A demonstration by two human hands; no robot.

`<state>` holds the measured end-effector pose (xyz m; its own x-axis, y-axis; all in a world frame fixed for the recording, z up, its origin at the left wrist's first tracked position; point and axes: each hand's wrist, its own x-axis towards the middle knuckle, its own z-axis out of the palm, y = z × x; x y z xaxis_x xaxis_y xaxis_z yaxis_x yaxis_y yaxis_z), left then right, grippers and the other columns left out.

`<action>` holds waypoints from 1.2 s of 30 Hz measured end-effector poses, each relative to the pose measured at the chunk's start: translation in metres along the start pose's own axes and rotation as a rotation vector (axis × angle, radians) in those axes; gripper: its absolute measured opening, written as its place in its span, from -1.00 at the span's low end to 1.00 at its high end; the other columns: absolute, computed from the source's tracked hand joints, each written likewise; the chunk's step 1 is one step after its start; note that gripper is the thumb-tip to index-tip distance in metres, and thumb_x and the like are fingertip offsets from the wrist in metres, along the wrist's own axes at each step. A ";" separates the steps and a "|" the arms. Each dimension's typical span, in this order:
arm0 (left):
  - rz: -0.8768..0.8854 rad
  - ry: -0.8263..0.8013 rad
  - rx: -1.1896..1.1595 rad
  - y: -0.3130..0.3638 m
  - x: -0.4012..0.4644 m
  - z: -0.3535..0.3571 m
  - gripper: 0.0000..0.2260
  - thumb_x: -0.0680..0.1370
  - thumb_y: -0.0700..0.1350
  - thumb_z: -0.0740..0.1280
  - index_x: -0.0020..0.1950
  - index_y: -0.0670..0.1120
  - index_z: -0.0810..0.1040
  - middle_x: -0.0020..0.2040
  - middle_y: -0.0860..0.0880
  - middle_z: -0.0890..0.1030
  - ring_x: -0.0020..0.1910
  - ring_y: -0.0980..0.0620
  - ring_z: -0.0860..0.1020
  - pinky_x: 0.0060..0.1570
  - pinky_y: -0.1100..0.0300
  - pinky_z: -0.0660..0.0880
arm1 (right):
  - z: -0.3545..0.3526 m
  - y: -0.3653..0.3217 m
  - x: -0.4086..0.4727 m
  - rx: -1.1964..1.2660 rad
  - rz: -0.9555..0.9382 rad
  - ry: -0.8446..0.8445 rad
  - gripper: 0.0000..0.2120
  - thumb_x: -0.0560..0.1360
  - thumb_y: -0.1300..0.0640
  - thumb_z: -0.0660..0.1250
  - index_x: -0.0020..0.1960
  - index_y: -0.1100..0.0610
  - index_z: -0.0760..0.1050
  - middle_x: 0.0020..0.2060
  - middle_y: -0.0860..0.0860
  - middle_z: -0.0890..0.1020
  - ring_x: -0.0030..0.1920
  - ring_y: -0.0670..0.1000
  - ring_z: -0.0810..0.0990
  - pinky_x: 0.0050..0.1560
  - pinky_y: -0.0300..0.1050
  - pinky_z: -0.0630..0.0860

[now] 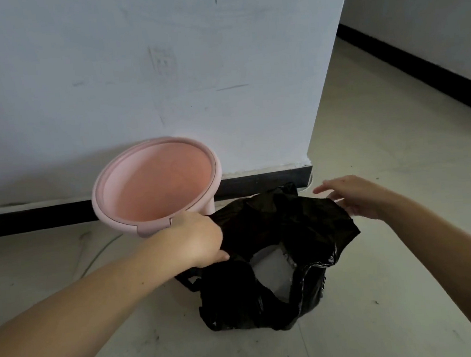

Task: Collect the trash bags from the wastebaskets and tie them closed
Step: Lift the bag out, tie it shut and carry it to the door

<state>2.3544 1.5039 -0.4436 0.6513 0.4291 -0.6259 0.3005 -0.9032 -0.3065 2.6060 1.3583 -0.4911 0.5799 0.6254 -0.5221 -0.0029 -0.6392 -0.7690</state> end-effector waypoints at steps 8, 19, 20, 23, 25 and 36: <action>-0.157 -0.389 -0.239 -0.054 0.005 0.039 -0.37 0.56 0.24 0.12 0.08 -0.34 0.59 0.01 -0.25 0.67 -0.24 -0.13 0.59 -0.23 0.16 0.48 | 0.023 0.019 0.010 0.078 0.094 -0.252 -0.53 0.54 -0.04 0.26 0.35 0.18 0.32 0.23 0.20 0.52 0.08 0.07 0.58 0.10 -0.01 0.52; 0.012 -0.234 -1.751 -0.036 0.030 0.104 -0.85 0.54 -0.13 0.34 0.10 -0.04 0.53 -0.02 -0.03 0.64 -0.05 -0.03 0.58 -0.02 0.04 0.50 | 0.032 -0.015 0.002 0.113 -0.056 -0.469 -0.77 0.53 0.17 0.28 -0.31 0.11 0.43 -0.51 -0.04 0.37 -0.54 -0.14 0.35 -0.50 -0.32 0.27; 0.051 -0.222 -1.862 -0.034 0.028 0.093 -0.91 0.54 -0.20 0.32 0.03 -0.09 0.55 -0.15 -0.06 0.65 -0.18 -0.02 0.59 -0.13 0.08 0.55 | 0.027 -0.019 0.000 0.199 -0.095 -0.406 -0.74 0.54 0.16 0.26 -0.33 0.08 0.42 -0.48 -0.05 0.36 -0.52 -0.14 0.35 -0.47 -0.31 0.26; 0.084 -0.119 -1.835 -0.037 0.022 0.058 -0.94 0.52 -0.26 0.33 -0.04 -0.14 0.56 -0.31 -0.04 0.61 -0.34 0.03 0.58 -0.18 0.12 0.48 | 0.014 -0.036 -0.016 0.282 -0.307 -0.212 -0.81 0.54 0.15 0.24 -0.23 0.07 0.53 -0.34 -0.05 0.57 -0.30 -0.13 0.53 -0.25 -0.24 0.38; 0.095 0.045 -1.681 -0.039 0.017 0.035 -0.88 0.52 -0.25 0.34 0.05 -0.20 0.56 -0.19 -0.11 0.63 -0.23 -0.03 0.58 -0.05 0.06 0.48 | 0.008 -0.047 -0.024 0.311 -0.457 -0.131 -0.89 0.48 0.10 0.32 -0.16 0.12 0.55 -0.24 0.02 0.58 -0.19 -0.05 0.54 -0.12 -0.20 0.44; 0.032 1.181 -0.906 -0.044 -0.039 -0.040 -0.80 0.52 -0.27 0.20 -0.01 0.00 0.52 -0.09 -0.05 0.59 -0.20 -0.10 0.56 -0.11 0.00 0.46 | -0.010 -0.087 -0.063 0.445 -0.673 0.020 -0.86 0.51 0.15 0.28 -0.19 0.10 0.57 0.06 -0.01 0.66 0.16 -0.10 0.57 0.28 -0.05 0.40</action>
<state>2.3440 1.5261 -0.3770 0.7074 0.5529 0.4403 0.3074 -0.8016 0.5127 2.5777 1.3695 -0.3876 0.5874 0.8020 0.1086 0.0300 0.1125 -0.9932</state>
